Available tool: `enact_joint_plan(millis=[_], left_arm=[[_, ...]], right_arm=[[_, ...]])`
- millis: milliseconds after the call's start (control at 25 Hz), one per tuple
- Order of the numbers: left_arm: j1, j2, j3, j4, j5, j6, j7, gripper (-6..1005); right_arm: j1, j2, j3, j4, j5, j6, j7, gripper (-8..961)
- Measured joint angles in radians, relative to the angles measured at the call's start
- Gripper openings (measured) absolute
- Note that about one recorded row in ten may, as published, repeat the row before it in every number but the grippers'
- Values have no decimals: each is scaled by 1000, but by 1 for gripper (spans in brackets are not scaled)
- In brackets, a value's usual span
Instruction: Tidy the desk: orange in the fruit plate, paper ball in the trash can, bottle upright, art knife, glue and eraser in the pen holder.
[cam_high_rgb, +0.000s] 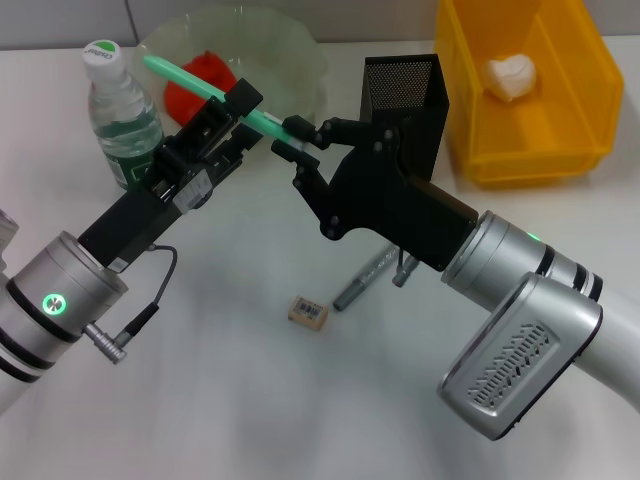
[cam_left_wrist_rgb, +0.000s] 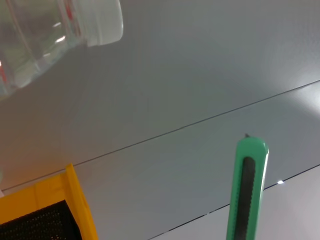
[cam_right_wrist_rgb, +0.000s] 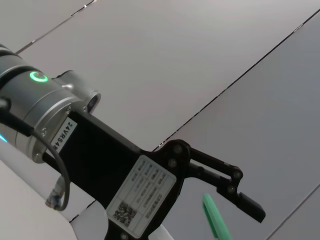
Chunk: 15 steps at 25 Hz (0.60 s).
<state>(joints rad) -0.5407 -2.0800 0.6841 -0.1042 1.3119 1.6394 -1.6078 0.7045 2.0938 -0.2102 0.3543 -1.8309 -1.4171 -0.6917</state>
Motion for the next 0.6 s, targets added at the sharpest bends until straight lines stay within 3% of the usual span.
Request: enact_joint_plan(millis=[280, 600], left_arm=[[5, 0, 7, 12, 0, 4, 27, 848], [56, 5, 89, 182, 33, 11, 72, 847]], right_arm=[[-4, 0, -2, 0, 0, -6, 1, 153], [-19, 0, 1, 0, 1, -12, 20, 157]])
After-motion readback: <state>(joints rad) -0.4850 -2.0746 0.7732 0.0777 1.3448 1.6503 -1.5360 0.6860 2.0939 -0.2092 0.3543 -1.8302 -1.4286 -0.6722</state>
